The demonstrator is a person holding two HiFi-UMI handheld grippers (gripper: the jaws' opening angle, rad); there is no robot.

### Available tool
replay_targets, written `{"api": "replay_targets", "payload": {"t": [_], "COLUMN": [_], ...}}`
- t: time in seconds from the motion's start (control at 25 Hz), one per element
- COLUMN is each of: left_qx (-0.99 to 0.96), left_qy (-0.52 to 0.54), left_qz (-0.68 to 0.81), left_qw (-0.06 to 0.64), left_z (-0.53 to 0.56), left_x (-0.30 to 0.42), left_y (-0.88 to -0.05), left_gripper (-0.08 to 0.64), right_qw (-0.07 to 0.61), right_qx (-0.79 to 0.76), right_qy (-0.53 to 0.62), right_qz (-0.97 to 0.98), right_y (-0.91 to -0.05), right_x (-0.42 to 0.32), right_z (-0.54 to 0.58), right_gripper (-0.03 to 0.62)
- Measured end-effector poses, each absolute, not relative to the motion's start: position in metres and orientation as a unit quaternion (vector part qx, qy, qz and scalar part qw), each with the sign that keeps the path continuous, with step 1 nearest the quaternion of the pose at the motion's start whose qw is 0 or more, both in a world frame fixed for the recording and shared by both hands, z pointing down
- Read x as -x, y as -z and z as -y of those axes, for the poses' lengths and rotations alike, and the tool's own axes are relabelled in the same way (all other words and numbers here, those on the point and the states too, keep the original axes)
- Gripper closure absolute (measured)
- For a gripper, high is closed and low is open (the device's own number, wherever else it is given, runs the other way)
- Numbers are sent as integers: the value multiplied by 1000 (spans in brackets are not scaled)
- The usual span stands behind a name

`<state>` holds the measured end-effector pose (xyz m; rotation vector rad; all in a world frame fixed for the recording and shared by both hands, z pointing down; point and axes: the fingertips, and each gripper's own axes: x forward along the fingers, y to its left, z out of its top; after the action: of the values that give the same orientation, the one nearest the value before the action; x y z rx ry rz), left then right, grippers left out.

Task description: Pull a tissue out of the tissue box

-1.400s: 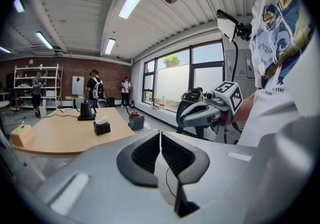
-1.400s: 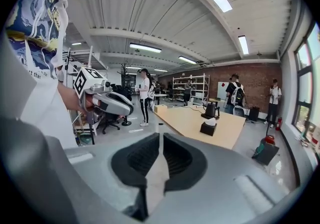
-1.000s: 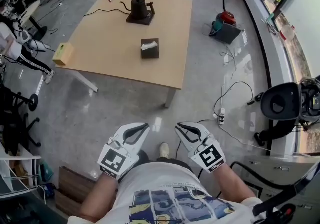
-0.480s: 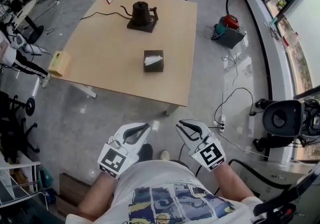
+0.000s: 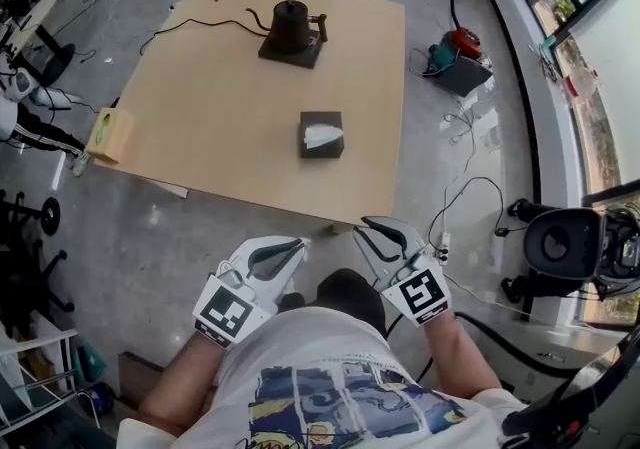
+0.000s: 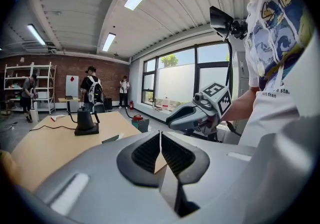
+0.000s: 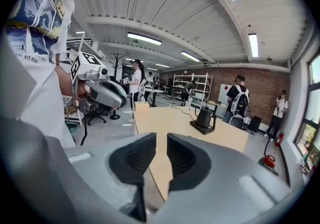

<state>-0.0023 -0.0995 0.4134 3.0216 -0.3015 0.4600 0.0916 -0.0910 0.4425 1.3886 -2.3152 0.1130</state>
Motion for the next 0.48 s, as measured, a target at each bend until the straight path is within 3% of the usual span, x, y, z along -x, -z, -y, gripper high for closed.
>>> {"api": "replay_targets", "payload": {"t": [0.48], "left_qx": [-973], "left_qy": [-152], "left_qz": [163], "left_qw": [63], "left_z": [151], "left_x": [-13], "left_y": [-412], "left_gripper": [554], "right_qw": [314], "right_qx": [-417], "right_qy": [14], "right_qz": [853], "right_y": [-483], "right_x": [-140], "right_z": [194], "right_gripper": [476]}}
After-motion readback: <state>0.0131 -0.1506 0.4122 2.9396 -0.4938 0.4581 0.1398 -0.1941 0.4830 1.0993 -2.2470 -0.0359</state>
